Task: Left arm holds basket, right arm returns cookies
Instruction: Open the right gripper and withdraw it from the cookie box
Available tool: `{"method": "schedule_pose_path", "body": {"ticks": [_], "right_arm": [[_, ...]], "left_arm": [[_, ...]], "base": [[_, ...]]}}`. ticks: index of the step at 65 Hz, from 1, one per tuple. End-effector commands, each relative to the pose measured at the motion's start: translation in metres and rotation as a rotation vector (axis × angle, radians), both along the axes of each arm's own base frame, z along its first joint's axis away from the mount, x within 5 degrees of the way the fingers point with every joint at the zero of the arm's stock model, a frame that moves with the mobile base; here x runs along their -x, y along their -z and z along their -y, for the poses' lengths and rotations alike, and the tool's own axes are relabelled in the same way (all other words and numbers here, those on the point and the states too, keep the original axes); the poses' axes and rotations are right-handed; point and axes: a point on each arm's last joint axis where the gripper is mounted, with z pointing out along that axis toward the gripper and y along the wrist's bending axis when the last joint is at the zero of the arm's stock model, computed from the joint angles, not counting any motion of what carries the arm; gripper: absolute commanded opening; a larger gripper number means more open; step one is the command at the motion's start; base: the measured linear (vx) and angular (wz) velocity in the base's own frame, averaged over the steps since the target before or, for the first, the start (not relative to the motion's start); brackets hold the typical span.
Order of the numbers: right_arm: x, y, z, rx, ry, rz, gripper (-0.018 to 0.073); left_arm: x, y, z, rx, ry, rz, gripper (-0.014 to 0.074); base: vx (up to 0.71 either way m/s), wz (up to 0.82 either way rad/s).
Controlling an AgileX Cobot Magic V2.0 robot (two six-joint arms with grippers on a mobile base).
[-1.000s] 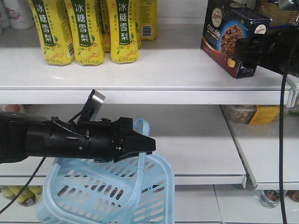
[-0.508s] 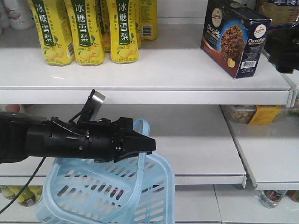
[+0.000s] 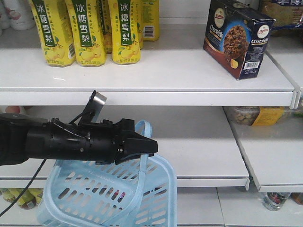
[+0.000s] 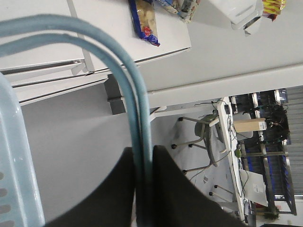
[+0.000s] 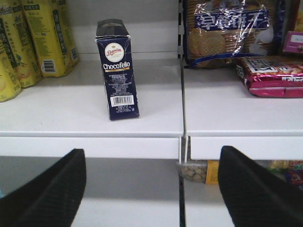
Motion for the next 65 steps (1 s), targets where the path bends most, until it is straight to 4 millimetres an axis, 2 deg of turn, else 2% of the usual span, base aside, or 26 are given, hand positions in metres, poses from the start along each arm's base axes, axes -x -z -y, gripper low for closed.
{"method": "schedule_pose_path", "body": {"ticks": [1,6,16,22,33,47,59,65], "right_arm": [[0.020,0.002,0.004,0.008,-0.004,0.095,0.0538],[0.037,0.016,0.008,0.015,-0.003,0.132,0.0534],[0.054,0.050,0.011,0.062,-0.010,0.203,0.0512],[0.052,0.073,0.010,0.095,-0.014,0.216,0.0493],[0.034,0.110,0.005,0.113,-0.035,0.117,0.0472],[0.026,0.121,0.000,0.110,-0.069,0.188,0.0472],[0.026,0.120,-0.001,0.106,-0.076,0.217,0.0470],[0.026,0.119,-0.001,0.100,-0.079,0.227,0.0438]], "left_arm": [[-0.007,-0.032,-0.001,0.108,-0.070,0.103,-0.0003],[-0.007,-0.032,-0.001,0.108,-0.070,0.103,-0.0003],[-0.007,-0.032,-0.001,0.108,-0.070,0.103,-0.0003],[-0.007,-0.032,-0.001,0.108,-0.070,0.103,-0.0003],[-0.007,-0.032,-0.001,0.108,-0.069,0.103,-0.0003],[-0.007,-0.032,-0.001,0.108,-0.070,0.103,-0.0003],[-0.007,-0.032,-0.001,0.108,-0.070,0.103,-0.0003],[-0.007,-0.032,-0.001,0.108,-0.070,0.103,-0.0003]], "base": [[0.00,0.00],[0.00,0.00],[0.00,0.00],[0.00,0.00],[0.00,0.00],[0.00,0.00],[0.00,0.00],[0.00,0.00]]}}
